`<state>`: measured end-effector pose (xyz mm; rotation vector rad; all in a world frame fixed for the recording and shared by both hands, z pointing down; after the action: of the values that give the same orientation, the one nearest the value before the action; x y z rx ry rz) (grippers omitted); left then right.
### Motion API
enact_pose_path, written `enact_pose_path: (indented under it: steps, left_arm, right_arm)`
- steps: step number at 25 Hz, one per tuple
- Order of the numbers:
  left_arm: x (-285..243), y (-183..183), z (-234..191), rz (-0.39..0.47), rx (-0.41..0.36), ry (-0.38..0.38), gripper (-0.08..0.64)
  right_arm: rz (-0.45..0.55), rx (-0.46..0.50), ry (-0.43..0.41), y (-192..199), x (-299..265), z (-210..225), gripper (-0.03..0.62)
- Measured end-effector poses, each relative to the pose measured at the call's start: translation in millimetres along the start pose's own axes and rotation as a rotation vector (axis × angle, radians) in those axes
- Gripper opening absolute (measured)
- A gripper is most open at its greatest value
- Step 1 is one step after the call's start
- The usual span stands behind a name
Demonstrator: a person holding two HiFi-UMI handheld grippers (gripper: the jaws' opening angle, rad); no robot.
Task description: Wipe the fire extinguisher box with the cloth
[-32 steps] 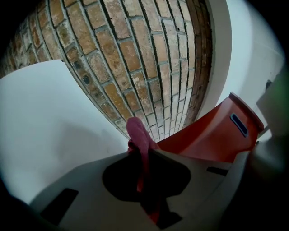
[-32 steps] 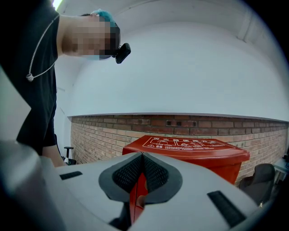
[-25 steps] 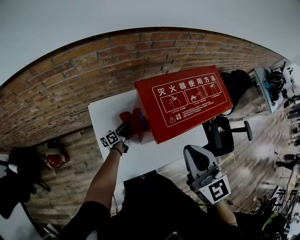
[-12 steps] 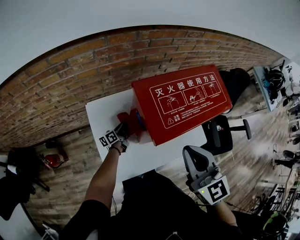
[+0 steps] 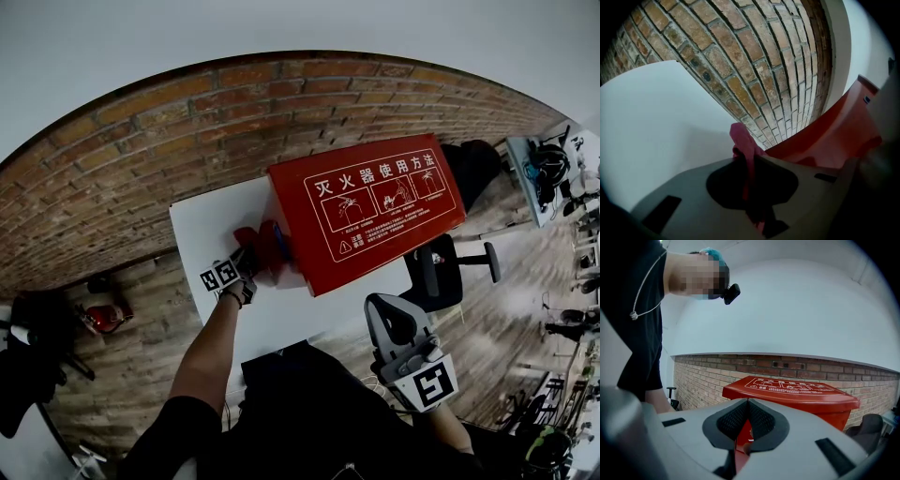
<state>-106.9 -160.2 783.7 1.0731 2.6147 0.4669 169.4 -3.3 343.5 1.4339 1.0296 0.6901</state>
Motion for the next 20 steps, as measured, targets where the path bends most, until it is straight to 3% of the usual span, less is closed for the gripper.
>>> enact_pose_path:
  steps: [14, 20]
  left_arm:
    - [-5.0, 11.9, -18.5, -0.054, 0.001, -0.131, 0.087]
    - [-7.2, 15.1, -19.4, -0.096, -0.056, -0.180, 0.087]
  right_arm:
    - [-0.010, 0.022, -0.009, -1.2, -8.2, -0.8, 0.020]
    - [-0.014, 0.018, -0.005, 0.6, -7.7, 0.4, 0.020]
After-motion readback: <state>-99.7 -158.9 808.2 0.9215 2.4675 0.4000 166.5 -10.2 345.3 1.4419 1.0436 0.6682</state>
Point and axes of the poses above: the fingertips, and each gripper's own axes: x backward along the fingers, z to its right, y out of its underside, the point moved 9 cm from there along x, backward along the fingers, and after that the axes turned 12 degrees about y, right-handed, at the moved point
